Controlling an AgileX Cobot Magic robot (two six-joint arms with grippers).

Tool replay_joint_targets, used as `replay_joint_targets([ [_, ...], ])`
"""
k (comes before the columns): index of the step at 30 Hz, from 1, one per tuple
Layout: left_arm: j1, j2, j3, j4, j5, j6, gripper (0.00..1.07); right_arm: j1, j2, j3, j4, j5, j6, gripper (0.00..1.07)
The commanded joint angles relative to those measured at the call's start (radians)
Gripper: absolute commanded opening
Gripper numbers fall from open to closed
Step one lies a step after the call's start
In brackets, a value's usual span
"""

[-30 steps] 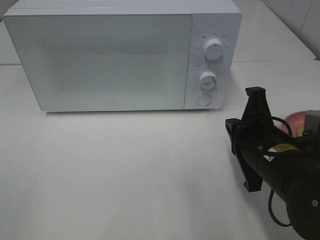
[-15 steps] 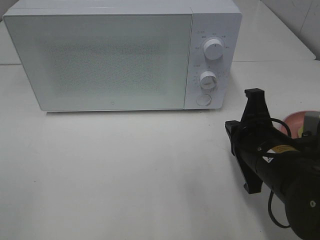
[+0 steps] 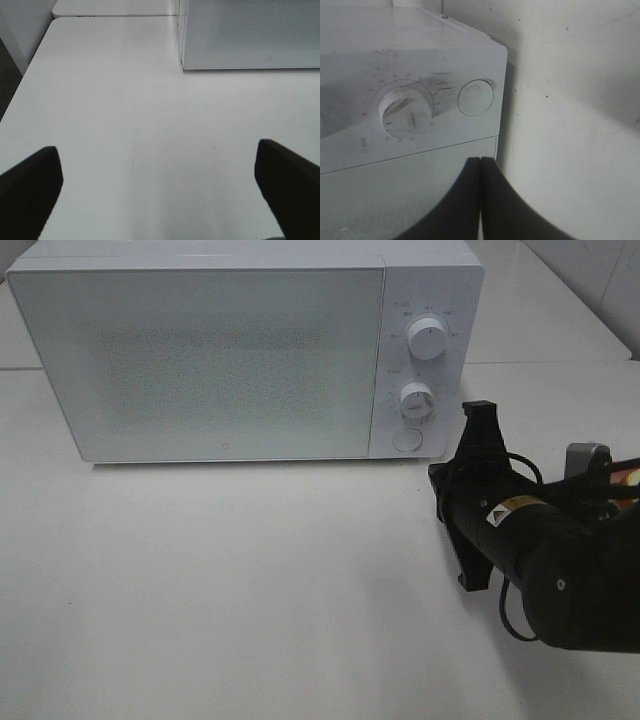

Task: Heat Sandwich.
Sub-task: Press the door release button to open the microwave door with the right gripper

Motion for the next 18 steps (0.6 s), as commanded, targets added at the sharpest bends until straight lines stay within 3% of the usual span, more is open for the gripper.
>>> replay_joint_targets([
  [1,0.001,-0.027,0.004,-0.006,-0.009,-0.001,1.06,-0.016,0.007,-0.018,-0.028,0.021,0.004,0.00],
  [8,0.001,-0.027,0.004,-0.005,-0.009,-0.001,1.06,-0.102,0.088,-0.138,-0.109,0.078,0.018,0.00],
  [18,0.001,-0.027,0.004,-0.005,-0.009,-0.001,1.06,-0.152,0.168,-0.263,-0.137,0.140,0.022,0.00],
])
